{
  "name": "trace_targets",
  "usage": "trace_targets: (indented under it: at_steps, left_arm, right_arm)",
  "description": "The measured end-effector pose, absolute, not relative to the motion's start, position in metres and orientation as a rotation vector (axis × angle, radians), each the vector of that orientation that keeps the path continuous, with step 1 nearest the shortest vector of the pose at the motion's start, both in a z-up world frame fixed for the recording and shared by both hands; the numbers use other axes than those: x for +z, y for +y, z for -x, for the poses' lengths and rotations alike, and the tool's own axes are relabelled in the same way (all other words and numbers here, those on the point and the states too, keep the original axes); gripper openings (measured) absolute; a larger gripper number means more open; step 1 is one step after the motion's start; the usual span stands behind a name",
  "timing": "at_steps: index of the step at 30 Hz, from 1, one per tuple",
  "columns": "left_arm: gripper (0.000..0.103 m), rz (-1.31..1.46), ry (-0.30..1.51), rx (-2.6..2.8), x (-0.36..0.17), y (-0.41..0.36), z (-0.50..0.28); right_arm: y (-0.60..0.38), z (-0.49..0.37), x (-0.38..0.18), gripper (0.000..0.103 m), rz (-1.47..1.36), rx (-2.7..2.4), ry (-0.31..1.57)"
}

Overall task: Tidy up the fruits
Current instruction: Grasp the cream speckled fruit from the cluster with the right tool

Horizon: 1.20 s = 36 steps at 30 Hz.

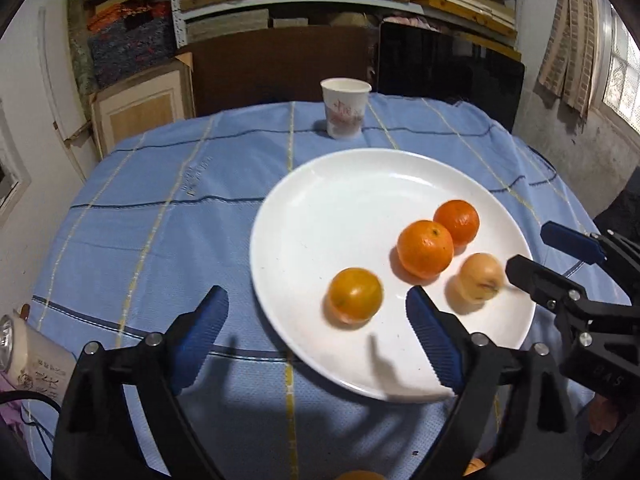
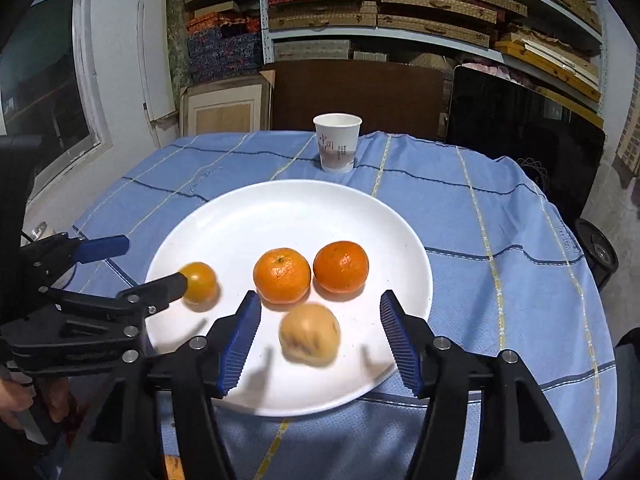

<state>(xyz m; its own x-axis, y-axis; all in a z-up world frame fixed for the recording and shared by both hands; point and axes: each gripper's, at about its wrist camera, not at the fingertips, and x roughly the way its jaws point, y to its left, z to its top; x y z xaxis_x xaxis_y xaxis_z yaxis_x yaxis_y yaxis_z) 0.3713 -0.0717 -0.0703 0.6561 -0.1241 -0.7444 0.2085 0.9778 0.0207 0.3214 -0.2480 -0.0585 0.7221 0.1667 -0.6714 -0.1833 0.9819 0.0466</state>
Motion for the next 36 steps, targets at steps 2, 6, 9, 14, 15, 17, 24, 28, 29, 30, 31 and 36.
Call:
trace_targets:
  at_steps: [2,6,9,14,15,17,24,28,29,30,31,36]
  left_arm:
    - [0.088,-0.093,0.829,-0.185,-0.062,-0.065,-0.363]
    - [0.090,-0.073,0.794,-0.185,-0.046,-0.052,-0.331]
    - [0.093,-0.083,0.788,-0.207,-0.041,-0.041,-0.291]
    - [0.096,-0.087,0.829,-0.241,-0.059,-0.022,-0.227]
    - [0.096,-0.093,0.834,-0.239,-0.064,-0.019,-0.217]
    - [0.096,-0.122,0.836,-0.224,-0.075,-0.012,-0.191]
    - [0.098,-0.099,0.834,-0.238,-0.105,0.017,-0.143]
    - [0.098,-0.046,0.796,-0.247,-0.105,0.028,-0.136]
    - [0.098,-0.030,0.794,-0.251,-0.105,0.030,-0.137]
    - [0.098,-0.009,0.790,-0.250,-0.104,0.033,-0.137]
    - [0.098,0.012,0.783,-0.250,-0.103,0.037,-0.136]
    - [0.098,0.072,0.771,-0.236,-0.100,0.045,-0.139]
  right_arm:
    - [-0.252,-0.310,-0.052,0.062,0.014,0.191,0.731]
    - [-0.257,-0.279,-0.043,0.062,-0.019,0.214,0.728]
    - [-0.256,-0.244,-0.045,0.063,-0.041,0.232,0.762]
    - [-0.245,-0.173,-0.064,0.063,-0.046,0.295,0.807]
    - [-0.242,-0.159,-0.069,0.063,-0.049,0.306,0.815]
    - [-0.232,-0.135,-0.079,0.063,-0.040,0.327,0.828]
    - [-0.189,-0.092,-0.099,0.062,0.032,0.380,0.830]
    - [-0.181,-0.093,-0.099,0.059,0.020,0.373,0.818]
    - [-0.177,-0.094,-0.099,0.057,0.009,0.375,0.815]
    - [-0.177,-0.094,-0.099,0.050,0.009,0.375,0.815]
    - [-0.176,-0.095,-0.100,0.046,0.001,0.378,0.819]
    - [-0.174,-0.105,-0.100,0.046,-0.036,0.372,0.829]
